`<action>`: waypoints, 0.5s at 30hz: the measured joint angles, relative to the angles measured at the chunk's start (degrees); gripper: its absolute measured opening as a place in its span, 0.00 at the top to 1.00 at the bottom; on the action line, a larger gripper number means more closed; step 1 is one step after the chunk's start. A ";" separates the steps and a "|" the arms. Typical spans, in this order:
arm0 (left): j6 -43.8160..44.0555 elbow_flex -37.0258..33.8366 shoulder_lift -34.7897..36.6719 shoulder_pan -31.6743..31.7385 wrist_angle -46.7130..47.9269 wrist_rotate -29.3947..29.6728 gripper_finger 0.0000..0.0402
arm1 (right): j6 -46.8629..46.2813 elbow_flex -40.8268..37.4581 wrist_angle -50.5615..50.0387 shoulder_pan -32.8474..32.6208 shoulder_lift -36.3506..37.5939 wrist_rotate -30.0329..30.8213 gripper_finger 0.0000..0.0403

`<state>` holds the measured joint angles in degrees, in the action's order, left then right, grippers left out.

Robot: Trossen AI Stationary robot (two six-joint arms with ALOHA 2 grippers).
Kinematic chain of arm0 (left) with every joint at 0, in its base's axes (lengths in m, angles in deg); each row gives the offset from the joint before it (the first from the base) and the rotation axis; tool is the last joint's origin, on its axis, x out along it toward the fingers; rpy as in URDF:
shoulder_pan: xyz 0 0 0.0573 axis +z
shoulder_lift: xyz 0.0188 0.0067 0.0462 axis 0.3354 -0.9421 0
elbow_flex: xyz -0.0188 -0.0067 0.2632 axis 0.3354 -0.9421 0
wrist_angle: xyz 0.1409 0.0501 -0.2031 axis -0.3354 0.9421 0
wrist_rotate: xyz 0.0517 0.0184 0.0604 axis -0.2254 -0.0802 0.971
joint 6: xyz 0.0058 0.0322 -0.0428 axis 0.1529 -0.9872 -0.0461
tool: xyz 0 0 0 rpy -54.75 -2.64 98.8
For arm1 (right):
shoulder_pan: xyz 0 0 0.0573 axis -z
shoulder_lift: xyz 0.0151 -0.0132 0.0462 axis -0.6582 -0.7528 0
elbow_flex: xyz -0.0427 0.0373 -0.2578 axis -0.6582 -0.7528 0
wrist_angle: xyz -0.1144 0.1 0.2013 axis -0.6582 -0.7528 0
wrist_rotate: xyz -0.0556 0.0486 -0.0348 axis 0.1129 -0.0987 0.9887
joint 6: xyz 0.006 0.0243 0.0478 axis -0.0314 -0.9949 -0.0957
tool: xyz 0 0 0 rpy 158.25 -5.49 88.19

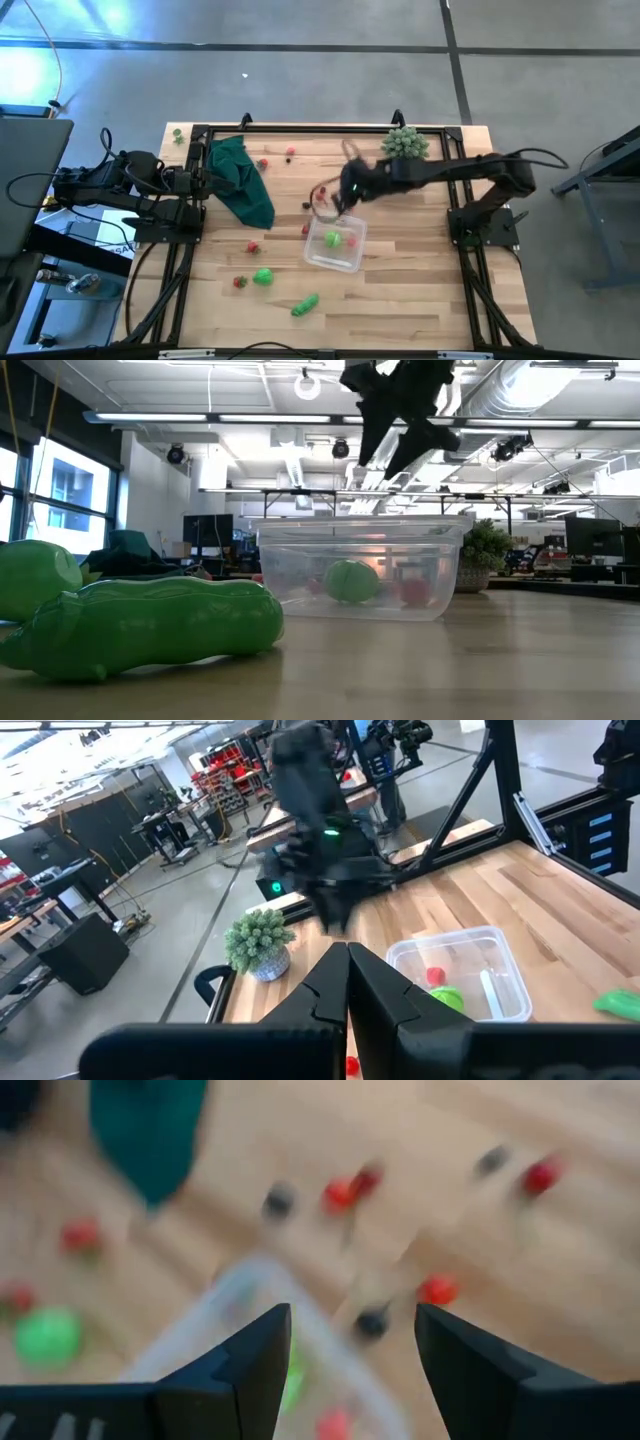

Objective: Pick and placing Produce into tupperware
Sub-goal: Put the top red cherry into the container

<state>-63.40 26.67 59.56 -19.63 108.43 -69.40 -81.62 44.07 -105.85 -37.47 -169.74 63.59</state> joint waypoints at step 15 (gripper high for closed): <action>0.00 0.00 -0.02 0.00 0.00 0.00 1.00 | 3.09 0.02 3.95 19.27 -9.36 -9.08 0.49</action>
<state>-63.40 26.67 59.54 -19.63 108.42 -69.40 -78.54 44.09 -101.91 -18.20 -179.10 54.51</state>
